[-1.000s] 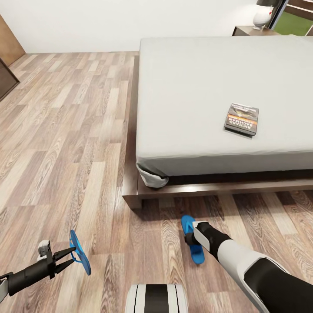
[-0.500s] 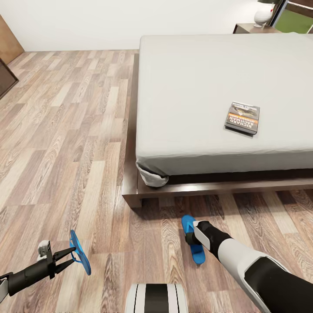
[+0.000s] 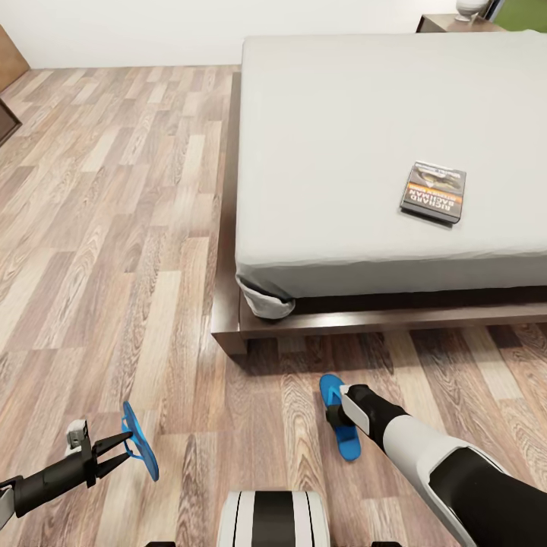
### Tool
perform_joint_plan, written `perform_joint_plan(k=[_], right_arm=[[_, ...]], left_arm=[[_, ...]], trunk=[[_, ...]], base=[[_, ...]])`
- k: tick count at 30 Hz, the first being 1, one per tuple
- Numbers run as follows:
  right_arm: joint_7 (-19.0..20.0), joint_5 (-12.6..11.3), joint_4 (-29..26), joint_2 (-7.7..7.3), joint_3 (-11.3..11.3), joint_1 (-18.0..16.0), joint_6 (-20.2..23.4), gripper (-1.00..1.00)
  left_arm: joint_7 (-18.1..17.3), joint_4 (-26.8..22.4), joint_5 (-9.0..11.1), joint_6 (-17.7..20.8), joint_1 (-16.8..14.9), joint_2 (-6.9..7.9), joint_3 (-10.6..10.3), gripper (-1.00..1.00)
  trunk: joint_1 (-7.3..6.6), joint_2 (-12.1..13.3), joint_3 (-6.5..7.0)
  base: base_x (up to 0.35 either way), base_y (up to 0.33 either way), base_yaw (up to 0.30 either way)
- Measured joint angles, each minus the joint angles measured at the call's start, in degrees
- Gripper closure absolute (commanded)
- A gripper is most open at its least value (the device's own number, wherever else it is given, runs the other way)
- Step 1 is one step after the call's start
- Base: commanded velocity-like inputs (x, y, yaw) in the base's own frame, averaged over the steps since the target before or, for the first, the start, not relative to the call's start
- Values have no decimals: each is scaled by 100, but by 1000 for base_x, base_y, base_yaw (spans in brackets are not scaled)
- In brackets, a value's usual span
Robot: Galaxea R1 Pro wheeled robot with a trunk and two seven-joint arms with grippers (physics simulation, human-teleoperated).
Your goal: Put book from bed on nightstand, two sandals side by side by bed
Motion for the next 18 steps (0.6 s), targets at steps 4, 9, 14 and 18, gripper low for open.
perform_joint_plan(k=[4,9,14,18], right_arm=[[4,-5,0,0,-13,0,-13,100],[5,-4,0,0,-23,0,-22,100],[4,-6,0,0,-27,0,-24,100],[13,-8,0,0,-31,0,-22,-100]], left_arm=[[2,0,0,0,0,0,0,100],[1,7,-2,0,0,0,0,100],[2,8,-1,0,0,0,0,100],[2,9,-1,0,0,0,0,100]], trunk=[[0,0,0],[0,0,0],[0,0,0],[0,0,0]], base=[[0,0,0],[0,0,0],[0,0,0],[0,0,0]])
